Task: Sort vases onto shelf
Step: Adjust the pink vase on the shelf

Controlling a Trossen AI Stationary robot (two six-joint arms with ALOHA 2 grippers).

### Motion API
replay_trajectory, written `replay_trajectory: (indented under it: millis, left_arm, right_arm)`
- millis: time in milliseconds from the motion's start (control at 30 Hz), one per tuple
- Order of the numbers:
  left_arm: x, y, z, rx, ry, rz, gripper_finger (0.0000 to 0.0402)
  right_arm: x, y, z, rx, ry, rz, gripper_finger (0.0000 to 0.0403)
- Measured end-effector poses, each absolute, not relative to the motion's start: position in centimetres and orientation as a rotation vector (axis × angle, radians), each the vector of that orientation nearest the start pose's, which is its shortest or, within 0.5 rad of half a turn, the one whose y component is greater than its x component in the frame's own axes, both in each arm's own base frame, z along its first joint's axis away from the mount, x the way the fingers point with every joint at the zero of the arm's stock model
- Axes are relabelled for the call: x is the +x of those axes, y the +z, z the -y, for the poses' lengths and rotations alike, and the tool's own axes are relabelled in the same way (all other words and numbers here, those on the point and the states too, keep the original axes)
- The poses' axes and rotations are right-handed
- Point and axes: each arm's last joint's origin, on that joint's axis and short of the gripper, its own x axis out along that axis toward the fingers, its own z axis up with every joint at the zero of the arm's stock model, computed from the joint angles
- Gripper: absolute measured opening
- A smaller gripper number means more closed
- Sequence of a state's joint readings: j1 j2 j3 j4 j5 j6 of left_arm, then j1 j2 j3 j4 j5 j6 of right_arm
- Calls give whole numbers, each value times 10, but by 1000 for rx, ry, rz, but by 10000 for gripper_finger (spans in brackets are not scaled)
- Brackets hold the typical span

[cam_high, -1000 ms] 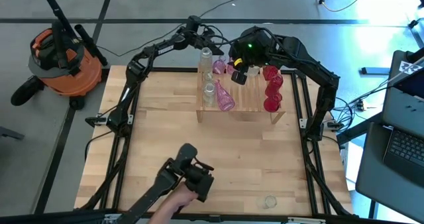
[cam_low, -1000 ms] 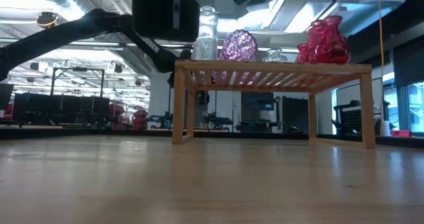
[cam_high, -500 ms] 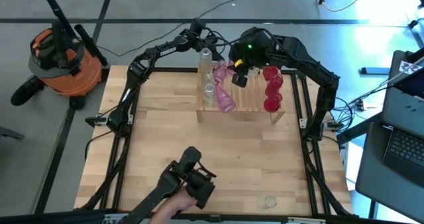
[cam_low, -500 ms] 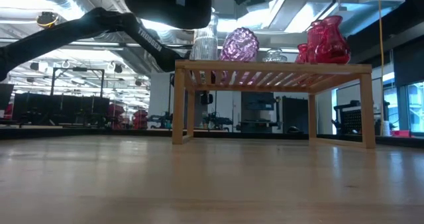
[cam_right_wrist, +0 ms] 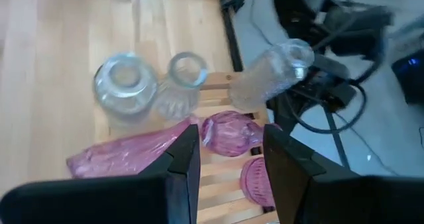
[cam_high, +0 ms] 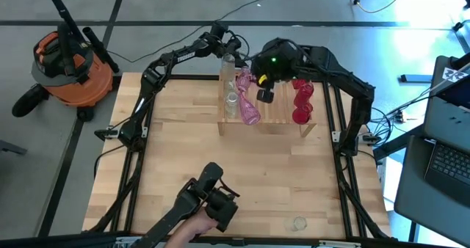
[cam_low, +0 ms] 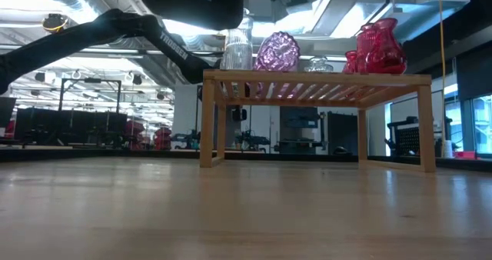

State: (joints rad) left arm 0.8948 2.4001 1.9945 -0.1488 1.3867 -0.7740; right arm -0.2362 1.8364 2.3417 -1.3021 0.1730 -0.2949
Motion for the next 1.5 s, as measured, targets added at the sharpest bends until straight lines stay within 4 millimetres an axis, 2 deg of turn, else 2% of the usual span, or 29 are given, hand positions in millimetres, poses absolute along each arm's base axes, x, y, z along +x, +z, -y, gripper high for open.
replay_trajectory:
  millis: [167,267,533,667,800,1033,1267,1367,1500]
  left_arm:
    - [351,202,-392,-1263,-377,-421,0]
    - [351,202,-392,-1262,-376,-420,0]
    - [353,202,-391,-1239,-368,-416,0]
    - [357,202,-388,-1232,-368,-419,0]
    - [361,202,-384,-1229,-371,-424,0]
    - [364,202,-382,-1211,-367,-423,0]
    - [363,202,-383,-1199,-353,-417,0]
    - [363,201,-383,-1200,-351,-417,0]
    - [361,201,-385,-1200,-346,-413,0]
  right_arm:
    - [348,438,72,-228,-180,-960,118]
    - [349,430,62,-188,-208,-1039,129]
    - [351,432,53,90,-519,-938,222]
    - [353,430,53,230,-579,-911,271]
    - [354,427,53,340,-628,-895,302]
    - [360,416,50,460,-563,-949,305]
    - [375,383,50,504,-506,-1035,297]
    - [376,369,52,496,-512,-1096,296]
    - [376,359,58,488,-512,-1131,296]
